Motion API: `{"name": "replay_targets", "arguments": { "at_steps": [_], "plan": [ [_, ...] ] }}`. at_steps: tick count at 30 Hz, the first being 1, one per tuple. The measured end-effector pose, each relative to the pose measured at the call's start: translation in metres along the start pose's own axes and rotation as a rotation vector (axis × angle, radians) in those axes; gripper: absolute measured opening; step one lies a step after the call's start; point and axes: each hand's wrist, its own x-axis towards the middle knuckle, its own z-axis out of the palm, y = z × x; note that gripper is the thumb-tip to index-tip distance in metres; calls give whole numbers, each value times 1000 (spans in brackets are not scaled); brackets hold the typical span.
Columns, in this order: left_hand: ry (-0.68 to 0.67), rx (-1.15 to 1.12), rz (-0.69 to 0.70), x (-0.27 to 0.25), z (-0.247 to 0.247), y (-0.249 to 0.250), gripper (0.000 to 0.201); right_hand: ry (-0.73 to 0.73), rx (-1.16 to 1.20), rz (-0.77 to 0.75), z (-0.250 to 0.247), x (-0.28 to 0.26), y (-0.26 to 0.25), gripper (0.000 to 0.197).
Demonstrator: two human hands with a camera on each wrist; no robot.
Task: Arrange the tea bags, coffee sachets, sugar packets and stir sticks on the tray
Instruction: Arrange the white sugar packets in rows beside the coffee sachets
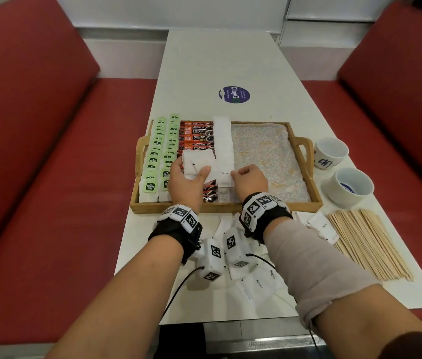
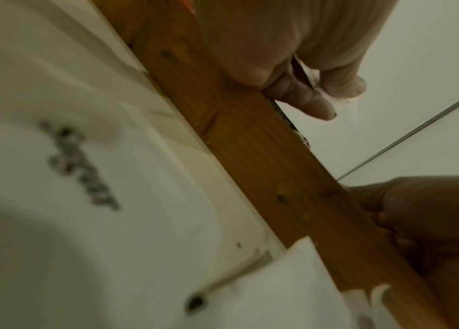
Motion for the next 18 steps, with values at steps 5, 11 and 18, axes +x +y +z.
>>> {"name": "replay_targets", "arguments": {
  "at_steps": [5, 11, 18],
  "plan": [
    [-39, -23, -10, 1, -1, -1, 61, -68, 264, -138, -5, -7, 5, 27],
    [-128, -7, -1, 1, -3, 0, 57, -288, 515, -146, -10, -15, 3, 13],
    [-156, -18, -4, 5, -2, -3, 32, -276, 569, -96, -10, -8, 5, 16]
  ]
}}
